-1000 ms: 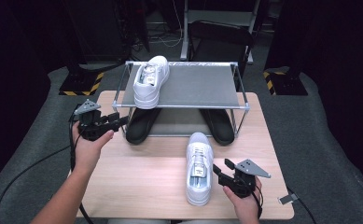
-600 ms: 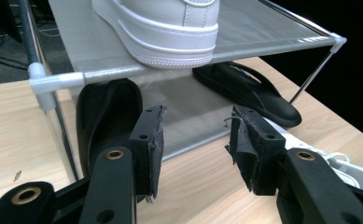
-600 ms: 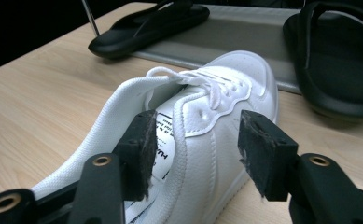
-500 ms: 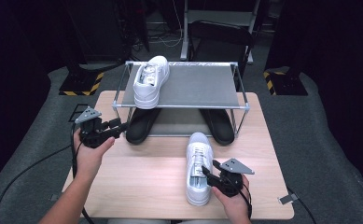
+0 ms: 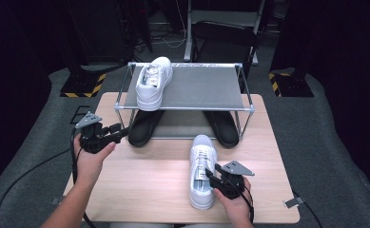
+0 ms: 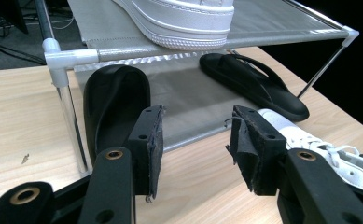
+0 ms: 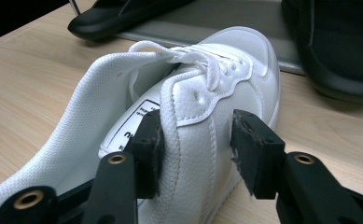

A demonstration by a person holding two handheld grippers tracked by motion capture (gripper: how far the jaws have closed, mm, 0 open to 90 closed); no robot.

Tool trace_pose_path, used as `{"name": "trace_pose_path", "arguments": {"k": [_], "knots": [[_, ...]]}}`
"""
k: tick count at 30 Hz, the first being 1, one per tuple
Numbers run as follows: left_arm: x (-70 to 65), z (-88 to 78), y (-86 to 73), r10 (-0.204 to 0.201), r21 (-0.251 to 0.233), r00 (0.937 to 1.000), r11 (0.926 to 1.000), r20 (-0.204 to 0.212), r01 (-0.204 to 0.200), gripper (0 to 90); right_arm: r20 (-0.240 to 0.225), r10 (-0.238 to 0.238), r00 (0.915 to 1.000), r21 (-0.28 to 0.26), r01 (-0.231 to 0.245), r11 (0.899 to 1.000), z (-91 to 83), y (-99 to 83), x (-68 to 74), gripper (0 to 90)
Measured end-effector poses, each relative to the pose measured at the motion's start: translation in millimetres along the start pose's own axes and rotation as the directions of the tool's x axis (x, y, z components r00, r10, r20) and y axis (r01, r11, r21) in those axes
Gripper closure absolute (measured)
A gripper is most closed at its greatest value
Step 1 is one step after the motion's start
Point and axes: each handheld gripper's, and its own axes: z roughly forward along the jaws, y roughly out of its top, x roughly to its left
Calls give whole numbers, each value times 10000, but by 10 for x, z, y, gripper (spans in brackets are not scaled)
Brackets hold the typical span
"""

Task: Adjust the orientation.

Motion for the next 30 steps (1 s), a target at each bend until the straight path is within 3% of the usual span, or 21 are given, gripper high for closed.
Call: {"name": "trace_pose_path", "arguments": {"k": [9,10,13,16,20,25,30], "knots": [[-18,0,7,-2,-14,10000,10000,-37,2,531,226,-247,9994,-90,249,9997,-26,-5,37,689],[-17,-2,8,33,-20,10000,10000,-46,-33,531,471,-339,9983,-221,350,9991,-40,-14,46,740],[-19,-10,6,38,-40,10000,10000,-47,-38,531,680,-353,9971,-268,372,9989,-56,-15,28,777],[-19,-15,1,13,-41,10000,10000,-43,-13,531,394,-123,9991,-332,136,9994,-63,-11,-27,792],[-13,-17,-15,-3,5,10000,10000,-45,3,531,471,-337,9983,-339,353,9988,-52,-5,-39,805],[-15,-15,-49,-51,9,10000,10000,0,51,531,186,-291,9994,-309,297,9991,-42,28,-121,799],[-16,-11,-97,-99,11,9999,10000,18,99,530,-50,-598,9982,-261,597,9979,-44,28,-157,770]]}}
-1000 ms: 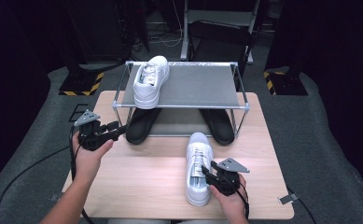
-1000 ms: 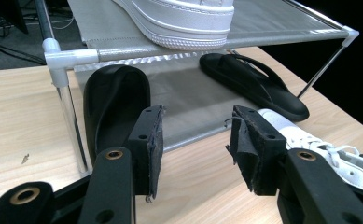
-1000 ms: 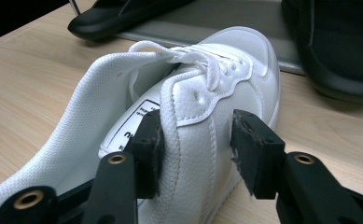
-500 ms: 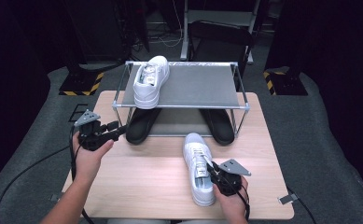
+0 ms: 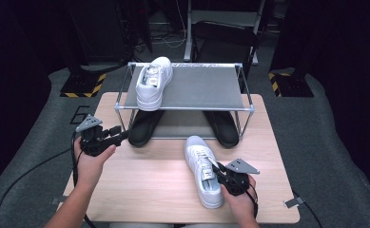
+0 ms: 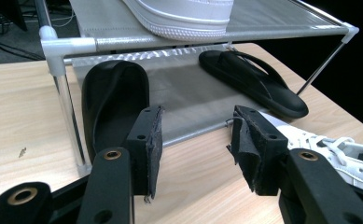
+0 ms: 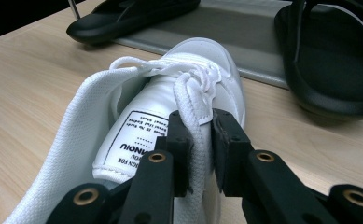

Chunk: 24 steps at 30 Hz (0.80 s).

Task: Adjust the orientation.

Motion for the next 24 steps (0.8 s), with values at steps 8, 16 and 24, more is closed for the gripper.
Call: {"name": "trace_pose_path", "arguments": {"k": [8,16,24], "knots": [[12,-2,-85,-140,10,9999,9999,21,140,527,-148,488,9987,53,-487,9988,1,-19,-33,686],[36,-22,-110,-196,5,9998,9998,-36,196,520,-282,695,9972,323,-686,9971,2,-38,-86,635],[36,-34,-109,-179,-17,9998,9998,-63,179,520,-575,490,9971,221,-478,9986,16,-64,-105,642]]}}
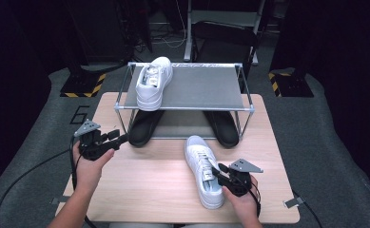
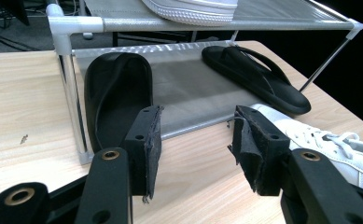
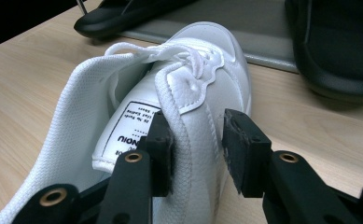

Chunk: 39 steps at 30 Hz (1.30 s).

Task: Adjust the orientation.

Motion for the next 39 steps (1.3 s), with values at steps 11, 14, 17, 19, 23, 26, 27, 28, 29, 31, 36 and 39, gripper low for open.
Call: {"name": "trace_pose_path", "arguments": {"k": [11,14,17,19,23,26,27,28,29,31,36,39], "knots": [[-6,9,-4,-22,20,10000,10000,-13,22,517,404,19,9992,38,-20,10000,-11,-12,35,706],[-6,7,-10,-8,16,10000,10000,-3,8,517,509,-103,9987,-9,104,9999,-14,-16,59,737],[-11,14,-32,-44,42,10000,10000,35,44,518,615,-196,9979,-10,197,9998,-13,-12,76,763],[-14,22,-67,-66,47,9999,10000,111,65,518,608,-47,9981,-46,50,10000,-18,-14,72,776],[-20,32,-114,-129,119,9998,9998,154,127,517,650,71,9979,-204,-58,9998,-18,-17,78,789],[-34,39,-164,-80,188,9998,9998,171,77,517,672,193,9976,-285,-174,9994,-20,-15,91,795],[-43,40,-180,-43,198,9999,9998,135,40,517,685,166,9975,-285,-147,9995,-22,-16,93,798],[-50,41,-195,1,230,9999,9997,127,-4,517,731,175,9972,-320,-152,9994,-23,-15,96,800],[-60,42,-219,95,261,9999,9996,137,-99,517,734,230,9970,-395,-202,9990,-19,-9,96,805],[-65,40,-243,100,244,9998,9996,151,-103,517,726,246,9971,-336,-222,9992,-23,0,91,809],[-76,39,-299,83,233,9998,9997,164,-87,517,735,185,9971,-311,-162,9994,-19,15,97,818],[-89,45,-356,51,296,9998,9995,176,-56,518,727,108,9973,-266,-89,9996,-20,24,90,820]]}}
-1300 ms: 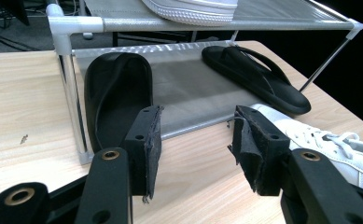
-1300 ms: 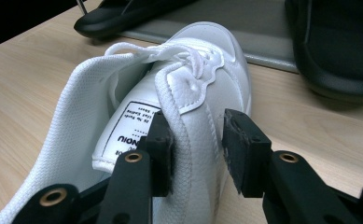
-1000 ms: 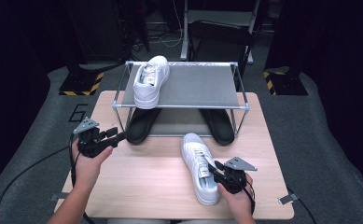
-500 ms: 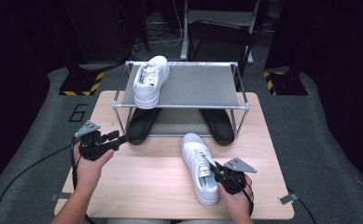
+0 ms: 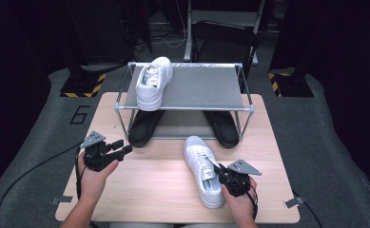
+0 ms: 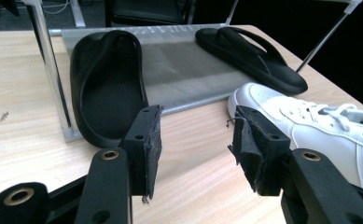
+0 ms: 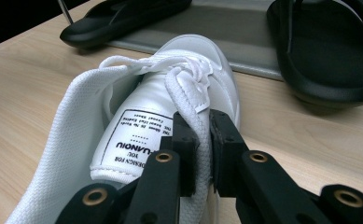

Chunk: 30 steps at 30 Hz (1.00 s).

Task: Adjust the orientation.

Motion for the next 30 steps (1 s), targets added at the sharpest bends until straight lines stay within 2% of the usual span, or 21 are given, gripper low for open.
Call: {"name": "trace_pose_path", "arguments": {"k": [3,15,19,22,30], "knots": [[-13,4,-65,-84,-47,9999,10000,85,84,517,-26,166,9999,-103,-166,9998,-1,1,7,823],[19,8,-277,-476,161,9988,9987,147,474,517,-30,189,9998,-324,-190,9993,-20,26,-4,828],[37,-1,-323,-537,145,9985,9985,96,536,517,-237,467,9986,-359,-475,9982,-47,62,-23,828],[43,-2,-359,-626,141,9980,9979,69,625,515,-226,379,9990,-410,-388,9984,-61,80,-22,827],[12,29,-470,-385,246,9990,9989,-248,391,485,-394,264,9989,-537,-285,9981,-140,179,-10,826]]}}
